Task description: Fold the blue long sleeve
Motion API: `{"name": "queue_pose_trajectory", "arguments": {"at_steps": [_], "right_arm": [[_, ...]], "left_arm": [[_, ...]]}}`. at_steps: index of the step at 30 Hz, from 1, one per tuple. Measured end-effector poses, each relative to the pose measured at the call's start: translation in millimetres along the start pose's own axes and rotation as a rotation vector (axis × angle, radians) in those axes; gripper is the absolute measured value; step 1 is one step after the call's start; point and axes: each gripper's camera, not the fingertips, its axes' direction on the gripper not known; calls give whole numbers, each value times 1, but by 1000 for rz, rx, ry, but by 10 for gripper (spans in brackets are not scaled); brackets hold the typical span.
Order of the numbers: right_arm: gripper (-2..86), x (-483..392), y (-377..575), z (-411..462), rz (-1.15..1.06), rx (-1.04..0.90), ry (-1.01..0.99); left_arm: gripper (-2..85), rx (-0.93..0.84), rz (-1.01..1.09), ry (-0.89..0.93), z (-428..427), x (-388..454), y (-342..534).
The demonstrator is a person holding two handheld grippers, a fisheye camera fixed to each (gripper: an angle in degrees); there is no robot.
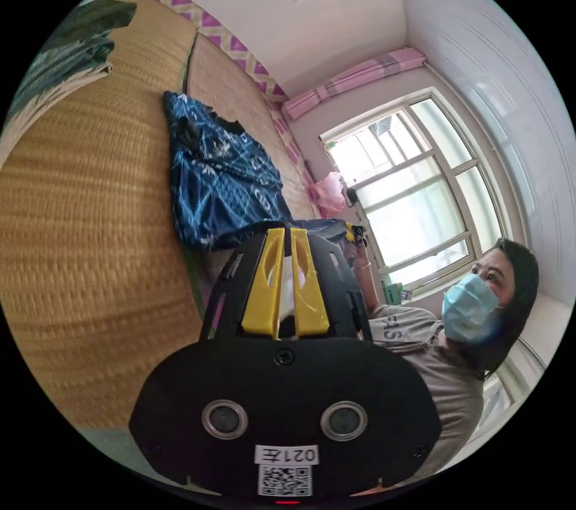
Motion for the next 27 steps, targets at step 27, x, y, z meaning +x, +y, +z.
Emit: {"name": "queue_pose_trajectory", "arguments": {"at_steps": [27], "right_arm": [[79, 139, -296, 132, -165, -137, 531]], "left_arm": [[106, -122, 31, -282, 163, -216, -239]]}}
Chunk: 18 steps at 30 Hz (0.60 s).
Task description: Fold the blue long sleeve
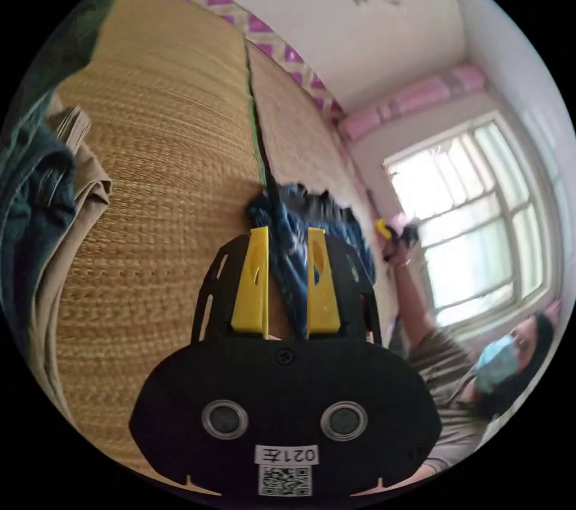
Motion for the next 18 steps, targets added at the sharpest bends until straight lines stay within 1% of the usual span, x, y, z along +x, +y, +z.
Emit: {"name": "queue_pose_trajectory", "arguments": {"at_steps": [1, 2, 3, 4, 6, 8, 9, 10, 11, 13, 14, 16, 18], "right_arm": [[91, -23, 10, 4, -63, -77, 87], [101, -38, 24, 6, -91, -122, 128], [106, -42, 32, 7, -89, -140, 126], [113, -43, 48, 9, -56, -164, 89], [118, -35, 73, 12, 12, -194, 24], [116, -20, 103, 18, 96, -216, 22], [111, -16, 109, 21, 113, -220, 23], [100, -9, 118, 21, 140, -182, 13], [66, -4, 123, 20, 168, -152, -35], [26, -1, 123, 28, 161, -154, -161], [11, 2, 123, 33, 198, -185, -131], [3, -1, 124, 29, 195, -192, -82], [-2, -4, 132, 12, 205, -165, -96]], "left_arm": [[113, -61, 88, -63, 9, 29, 16], [116, -87, 125, -79, 14, 41, 25], [125, -121, 163, -85, 23, 59, 45], [136, -151, 163, -42, 32, 69, 65], [157, -169, 143, 12, 43, 78, 91], [165, -190, 109, 8, 56, 81, 110], [158, -204, 91, 10, 69, 82, 117], [139, -203, 62, 0, 80, 82, 120], [124, -201, 39, -31, 85, 82, 120], [41, -191, 60, -137, 96, 91, 115], [35, -203, 66, -136, 99, 93, 113], [16, -241, 59, -116, 97, 96, 109], [8, -230, 44, -63, 80, 95, 110]]}}
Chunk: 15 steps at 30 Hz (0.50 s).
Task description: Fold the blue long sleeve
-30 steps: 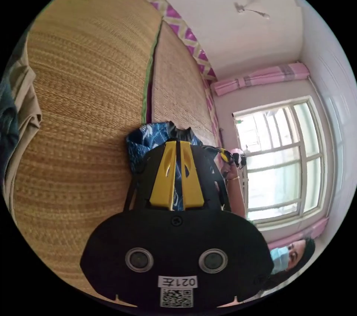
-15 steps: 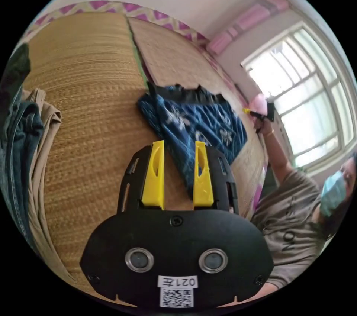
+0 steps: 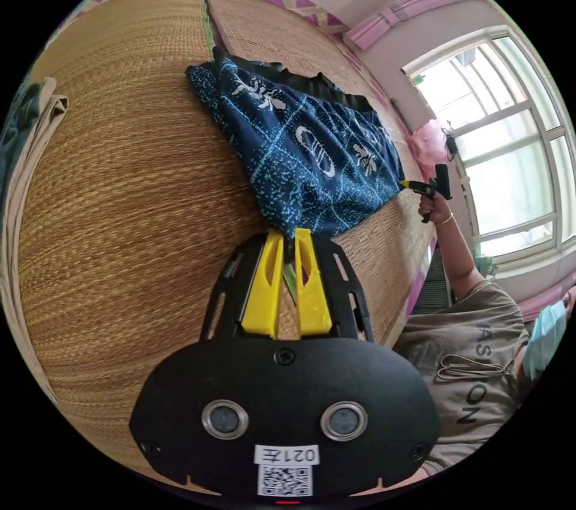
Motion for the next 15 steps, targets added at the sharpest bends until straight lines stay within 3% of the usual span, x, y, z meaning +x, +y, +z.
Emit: {"name": "queue_pose_trajectory", "arguments": {"at_steps": [5, 11, 15], "right_arm": [[-5, -23, 77, 1, 4, -73, -246], [0, -96, 180, 89, -42, -216, -354], [15, -123, 199, 101, -110, -222, -348]], "left_arm": [[1, 45, -7, 137, -55, -9, 25], [8, -42, -25, -121, -65, -24, 78], [33, 141, -88, -136, -79, -25, 139]]}}
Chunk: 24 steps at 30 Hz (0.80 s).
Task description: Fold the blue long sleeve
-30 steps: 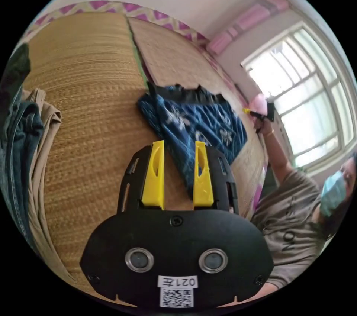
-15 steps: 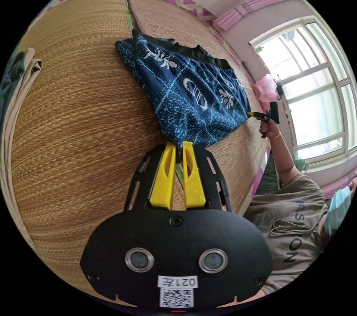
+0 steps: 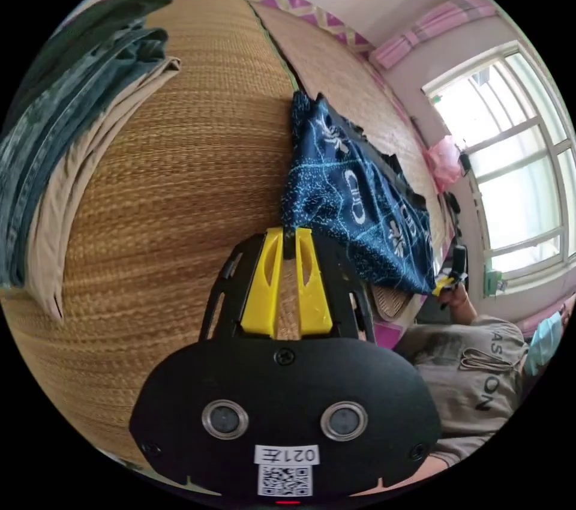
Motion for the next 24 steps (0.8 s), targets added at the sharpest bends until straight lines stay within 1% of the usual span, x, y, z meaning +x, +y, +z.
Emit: {"name": "queue_pose_trajectory", "arguments": {"at_steps": [1, 3, 4, 5, 6, 7, 9, 10, 12, 14, 15, 17, 19, 22, 24], "right_arm": [[28, -6, -1, -18, -25, 17, 39], [52, -15, -2, -63, -33, 131, 181], [63, -24, -7, -91, -61, 208, 289], [77, -30, -19, -115, -77, 243, 390], [83, -30, -28, -124, -87, 245, 432], [89, -27, -50, -138, -102, 241, 462], [97, -14, -89, -155, -80, 227, 468], [101, -4, -117, -161, -75, 196, 464], [105, 10, -159, -166, -41, 134, 528], [109, 31, -208, -170, -8, 43, 519], [111, 36, -219, -172, -4, 28, 495], [114, 57, -254, -170, 25, -69, 374], [107, 72, -272, -163, 49, -160, 329], [92, 81, -287, -170, 56, -200, 281], [88, 84, -292, -174, 61, -208, 259]], "left_arm": [[49, 69, -6, -55, -16, 8, 20], [68, 148, 52, -117, -37, 36, 51], [75, 177, 100, -86, -45, 59, 73], [76, 188, 122, -46, -46, 71, 83], [78, 206, 145, 68, -43, 94, 104], [79, 209, 147, 180, -32, 115, 125], [83, 192, 134, 306, -5, 146, 154], [86, 173, 118, 367, 14, 162, 171], [93, 152, 66, 444, 43, 176, 193], [101, 130, 7, 500, 69, 180, 209], [107, 104, -39, 532, 84, 179, 215], [117, 64, -110, 577, 105, 174, 223], [122, 16, -179, 633, 128, 168, 229], [111, -6, -202, 665, 147, 167, 232], [113, -17, -179, 688, 154, 175, 226]]}}
